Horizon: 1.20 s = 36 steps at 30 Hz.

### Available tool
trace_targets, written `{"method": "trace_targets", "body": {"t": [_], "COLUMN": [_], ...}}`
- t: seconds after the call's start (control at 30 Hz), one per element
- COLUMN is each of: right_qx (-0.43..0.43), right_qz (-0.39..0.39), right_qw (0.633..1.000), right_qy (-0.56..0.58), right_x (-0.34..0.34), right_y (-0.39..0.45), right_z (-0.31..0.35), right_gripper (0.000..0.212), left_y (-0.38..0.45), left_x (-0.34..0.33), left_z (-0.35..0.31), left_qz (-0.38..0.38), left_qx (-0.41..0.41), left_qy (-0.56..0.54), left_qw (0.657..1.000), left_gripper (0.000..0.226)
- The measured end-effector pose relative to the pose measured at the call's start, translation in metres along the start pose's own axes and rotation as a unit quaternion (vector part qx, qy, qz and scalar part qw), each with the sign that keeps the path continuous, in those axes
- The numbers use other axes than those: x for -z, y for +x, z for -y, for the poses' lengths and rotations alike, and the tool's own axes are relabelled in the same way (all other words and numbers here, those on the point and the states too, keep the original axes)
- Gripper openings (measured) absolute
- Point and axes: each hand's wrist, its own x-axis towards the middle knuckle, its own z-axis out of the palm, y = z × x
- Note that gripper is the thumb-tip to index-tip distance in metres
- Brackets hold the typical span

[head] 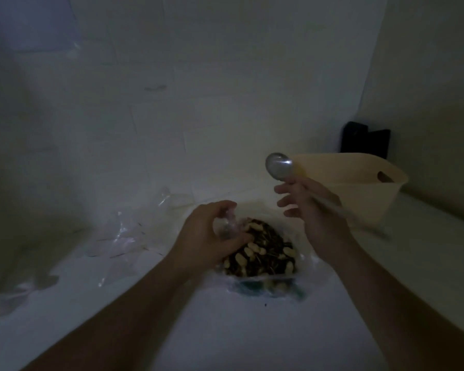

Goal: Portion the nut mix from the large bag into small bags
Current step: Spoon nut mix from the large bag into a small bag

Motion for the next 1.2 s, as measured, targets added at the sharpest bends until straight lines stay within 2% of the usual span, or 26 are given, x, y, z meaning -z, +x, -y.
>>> {"method": "trace_targets", "body": {"t": [0.1, 0.2, 0.27, 0.43, 0.57, 0.7, 0.83, 0.93, 1.07, 1.17, 1.2], "right_qx": [-0.027, -0.007, 0.023, 0.088, 0.136, 0.220, 0.266, 0.349, 0.312, 0.288, 0.290], "right_qz": [-0.011, -0.052, -0.047, -0.001, 0.051, 0.041, 0.042, 0.060, 0.143, 0.147, 0.135], "right_qw": [0.997, 0.998, 0.998, 0.990, 0.969, 0.922, 0.882, 0.813, 0.863, 0.886, 0.882], "right_qy": [0.072, 0.045, 0.036, -0.112, -0.199, -0.315, -0.385, -0.463, -0.370, -0.334, -0.345], "right_x": [-0.006, -0.004, 0.000, 0.004, 0.006, 0.012, 0.017, 0.013, 0.017, 0.018, 0.018], "right_y": [0.009, 0.014, 0.012, -0.006, -0.012, -0.011, -0.017, -0.024, -0.019, -0.021, -0.021], "right_z": [0.008, 0.009, 0.009, -0.003, -0.017, -0.018, -0.012, -0.010, -0.013, -0.009, -0.007], "right_gripper": [0.029, 0.028, 0.026, 0.029, 0.026, 0.013, 0.011, 0.015, 0.016, 0.017, 0.017], "left_y": [-0.007, -0.003, 0.006, 0.025, 0.014, 0.007, 0.001, -0.004, -0.009, -0.011, -0.011], "left_x": [-0.014, -0.018, -0.012, 0.017, 0.012, 0.007, 0.009, 0.002, -0.013, -0.016, -0.016], "left_z": [0.004, 0.004, 0.006, 0.010, 0.019, 0.022, 0.026, 0.025, 0.022, 0.019, 0.019], "left_qz": [-0.018, -0.039, -0.050, -0.035, -0.032, -0.034, -0.033, -0.032, -0.014, -0.002, -0.006], "left_qx": [0.013, 0.031, 0.030, -0.044, -0.025, -0.012, 0.001, 0.027, 0.039, 0.028, 0.023], "left_qy": [-0.016, -0.052, -0.061, 0.006, -0.022, -0.092, -0.094, -0.128, -0.157, -0.143, -0.137], "left_qw": [1.000, 0.997, 0.996, 0.998, 0.999, 0.995, 0.995, 0.991, 0.987, 0.989, 0.990], "left_gripper": [0.063, 0.067, 0.068, 0.072, 0.082, 0.072, 0.063, 0.060, 0.054, 0.045, 0.044]}}
